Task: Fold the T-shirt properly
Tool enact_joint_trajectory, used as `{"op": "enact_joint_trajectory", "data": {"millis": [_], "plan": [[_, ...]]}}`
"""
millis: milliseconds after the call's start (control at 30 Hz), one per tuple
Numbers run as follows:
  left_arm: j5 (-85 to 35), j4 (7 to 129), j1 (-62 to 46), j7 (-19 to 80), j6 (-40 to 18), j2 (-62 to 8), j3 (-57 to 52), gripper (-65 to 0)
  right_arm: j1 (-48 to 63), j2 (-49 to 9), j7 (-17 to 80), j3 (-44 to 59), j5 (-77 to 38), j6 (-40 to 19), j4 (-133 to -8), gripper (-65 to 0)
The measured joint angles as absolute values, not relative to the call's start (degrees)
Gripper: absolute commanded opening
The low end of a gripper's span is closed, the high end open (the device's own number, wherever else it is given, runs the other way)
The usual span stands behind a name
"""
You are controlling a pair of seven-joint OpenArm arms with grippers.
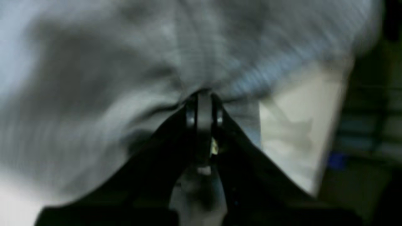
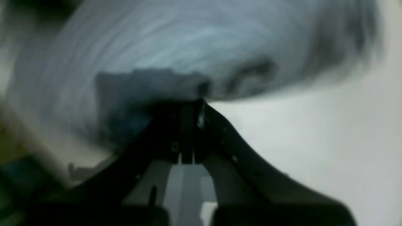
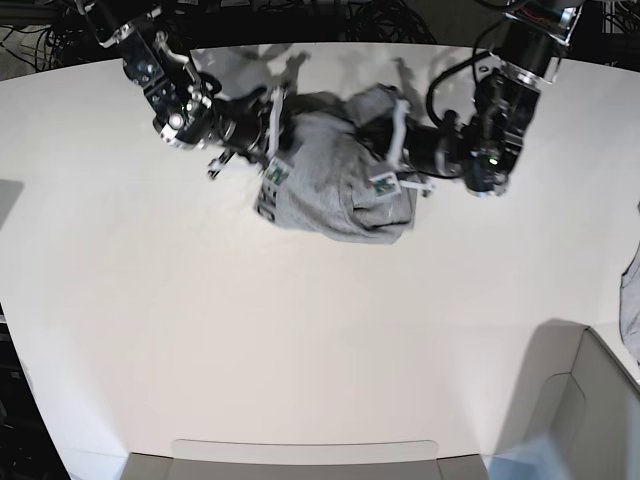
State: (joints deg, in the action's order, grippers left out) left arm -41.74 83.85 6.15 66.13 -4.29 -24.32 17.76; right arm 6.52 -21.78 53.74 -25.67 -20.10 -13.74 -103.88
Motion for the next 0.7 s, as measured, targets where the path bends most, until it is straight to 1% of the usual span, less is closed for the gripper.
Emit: {"op": "enact_joint_trajectory", "data": {"millis": [100,200,267,333,400,500,567,600,667,700], "plan": [[-41.80,84.77,8.32,66.00,-4.23,-23.94,11.11,-65.0,8.36,-23.62,53.76,-26.89,-20.69,-14.00,-107.13,-65.0],[-41.36,88.73,9.67,63.55,-4.23,-20.75,7.09,-65.0,8.78,-24.56,53.80,-26.17,-20.01,-13.91,-108.75,-65.0],[-42.46,90.91,9.15,64.31,-4.23,-19.75,5.58,-65.0,9.23,-25.82,53.56,-24.86,-20.27,-13.93,-110.06,-65.0],[-42.83,93.69,8.05,65.60,-4.23,-18.48,4.71,-65.0,10.00,-26.11,53.84,-23.20,-19.49,-13.74,-110.59,-65.0],[-42.22,96.75,7.25,65.76,-4.23,-17.39,4.49,-65.0,11.49,-26.15,53.56,-20.60,-21.12,-13.82,-110.98,-65.0],[-43.07,104.25,4.38,65.63,-4.29,-17.34,4.73,-65.0,12.38,-25.93,53.95,-12.97,-20.73,-14.17,-110.93,-65.0],[-43.07,108.42,1.74,65.69,-4.29,-17.85,4.82,-65.0,12.10,-25.04,53.71,-5.50,-20.29,-13.41,-110.93,-65.0],[-42.74,109.97,0.25,65.71,-4.86,-18.04,4.89,-65.0,11.92,-23.64,53.87,-2.02,-20.23,-13.72,-110.91,-65.0],[-42.63,111.42,-2.15,66.04,-8.80,-18.13,6.31,-65.0,11.11,-21.30,53.87,3.53,-19.49,-13.34,-110.54,-65.0],[-42.61,111.35,-2.85,66.72,-11.11,-18.52,7.62,-65.0,10.35,-21.06,53.89,3.99,-19.92,-13.34,-110.19,-65.0]]}}
